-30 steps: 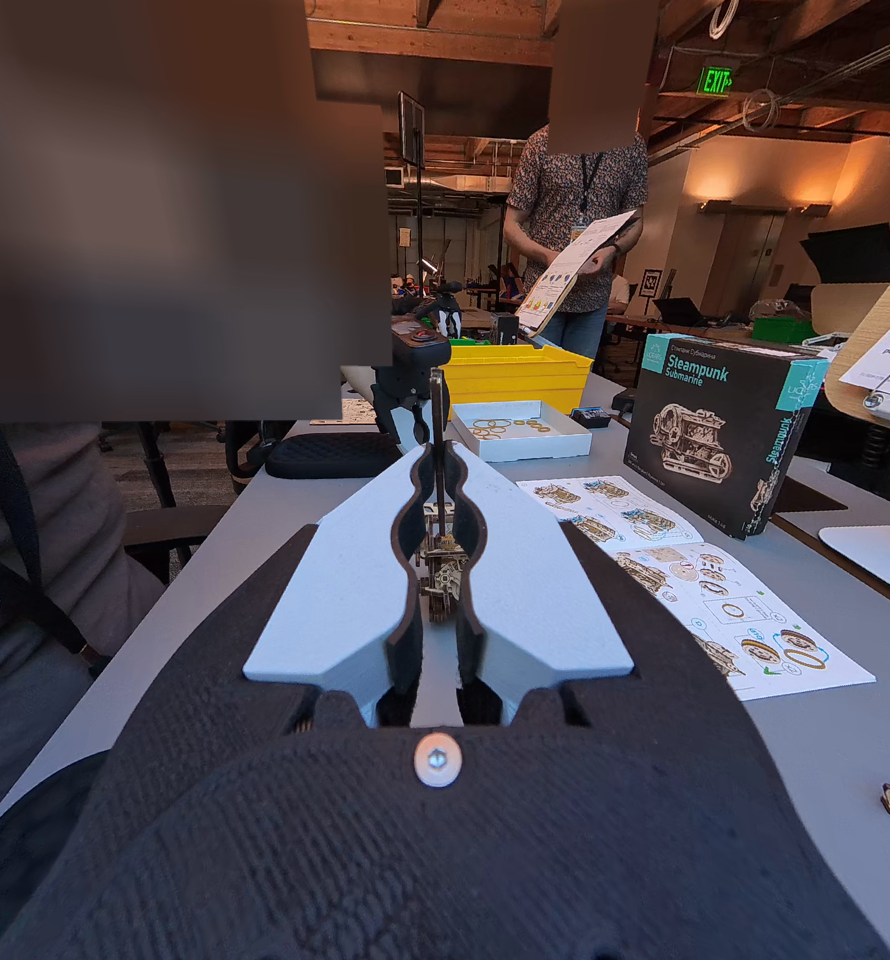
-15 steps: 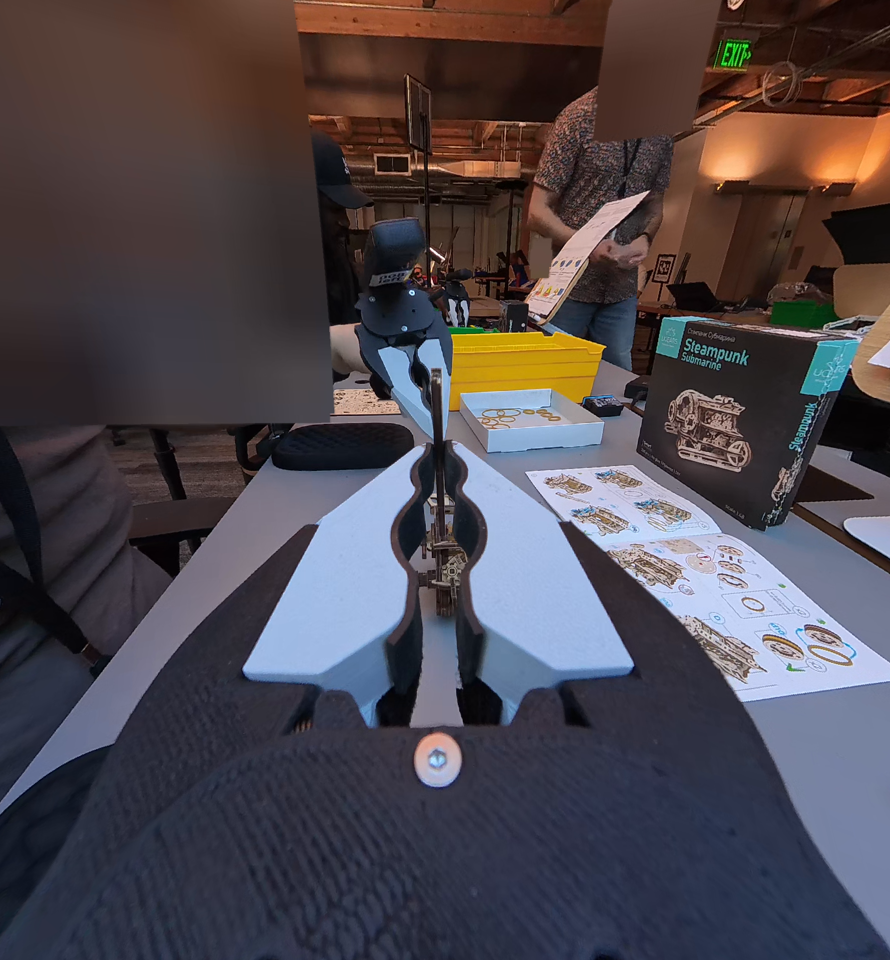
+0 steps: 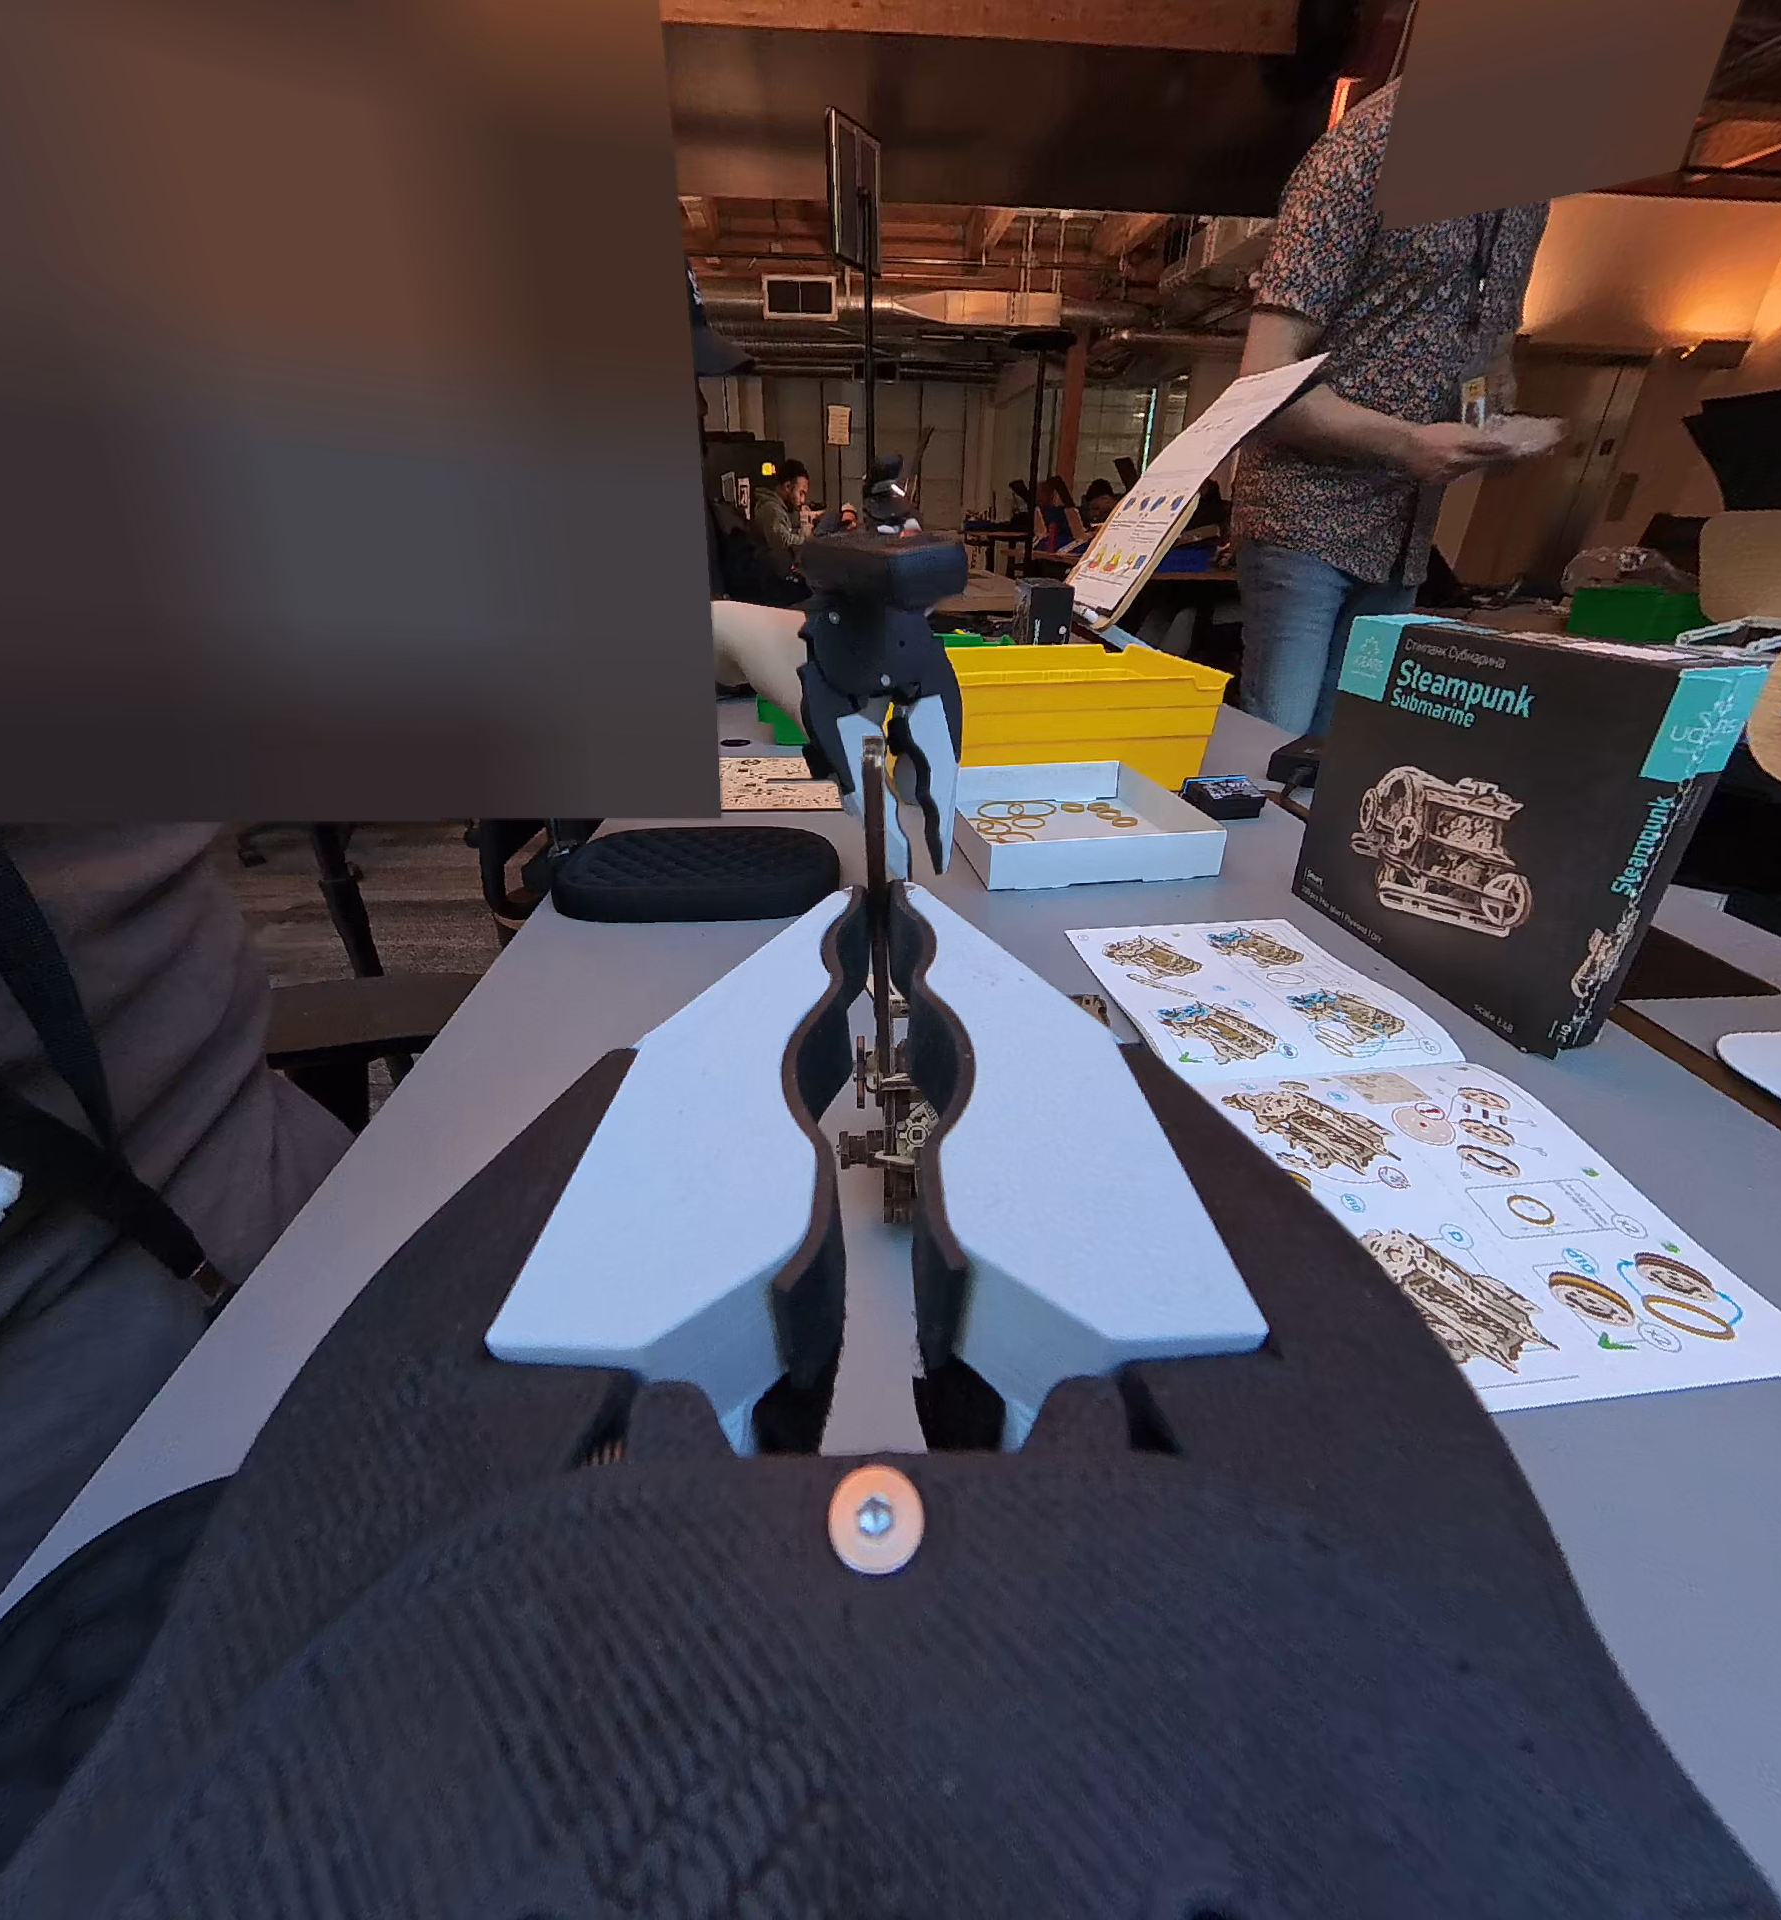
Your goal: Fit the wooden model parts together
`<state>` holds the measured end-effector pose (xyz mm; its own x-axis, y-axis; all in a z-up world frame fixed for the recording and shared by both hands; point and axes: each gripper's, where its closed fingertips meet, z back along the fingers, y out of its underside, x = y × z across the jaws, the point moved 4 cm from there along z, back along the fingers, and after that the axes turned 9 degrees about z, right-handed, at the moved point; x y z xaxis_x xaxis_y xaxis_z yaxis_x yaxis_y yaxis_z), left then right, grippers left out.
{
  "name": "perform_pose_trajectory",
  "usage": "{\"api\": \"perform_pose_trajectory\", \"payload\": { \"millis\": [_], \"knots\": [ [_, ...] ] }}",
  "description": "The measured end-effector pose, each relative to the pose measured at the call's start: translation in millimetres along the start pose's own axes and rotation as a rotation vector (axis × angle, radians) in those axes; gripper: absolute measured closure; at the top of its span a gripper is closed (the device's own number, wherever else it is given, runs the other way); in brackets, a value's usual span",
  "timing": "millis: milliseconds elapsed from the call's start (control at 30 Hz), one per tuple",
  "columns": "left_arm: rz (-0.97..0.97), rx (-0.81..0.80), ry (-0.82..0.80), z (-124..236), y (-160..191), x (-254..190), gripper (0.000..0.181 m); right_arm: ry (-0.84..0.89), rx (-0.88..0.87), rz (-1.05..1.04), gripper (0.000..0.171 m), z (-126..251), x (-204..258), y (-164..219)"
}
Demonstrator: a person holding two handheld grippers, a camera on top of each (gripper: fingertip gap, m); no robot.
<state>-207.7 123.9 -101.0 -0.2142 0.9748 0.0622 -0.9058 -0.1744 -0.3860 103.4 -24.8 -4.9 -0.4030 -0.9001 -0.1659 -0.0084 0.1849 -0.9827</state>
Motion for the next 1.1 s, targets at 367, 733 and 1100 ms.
{"api": "perform_pose_trajectory", "payload": {
  "millis": [367,733,1100],
  "knots": [
    [-0.156,0.252,0.063,-25.2,6.8,-1.0,0.16,0.017,-0.012,0.007,0.171,5.6,-1.9,-3.0],
    [-0.099,0.324,0.121,-28.9,2.2,2.9,0.181,0.001,-0.008,0.016,0.171,8.2,1.1,-5.3],
    [-0.171,0.346,0.086,-28.5,3.0,-4.6,0.181,0.008,-0.013,0.039,0.171,13.1,2.1,-10.9]
  ]
}}
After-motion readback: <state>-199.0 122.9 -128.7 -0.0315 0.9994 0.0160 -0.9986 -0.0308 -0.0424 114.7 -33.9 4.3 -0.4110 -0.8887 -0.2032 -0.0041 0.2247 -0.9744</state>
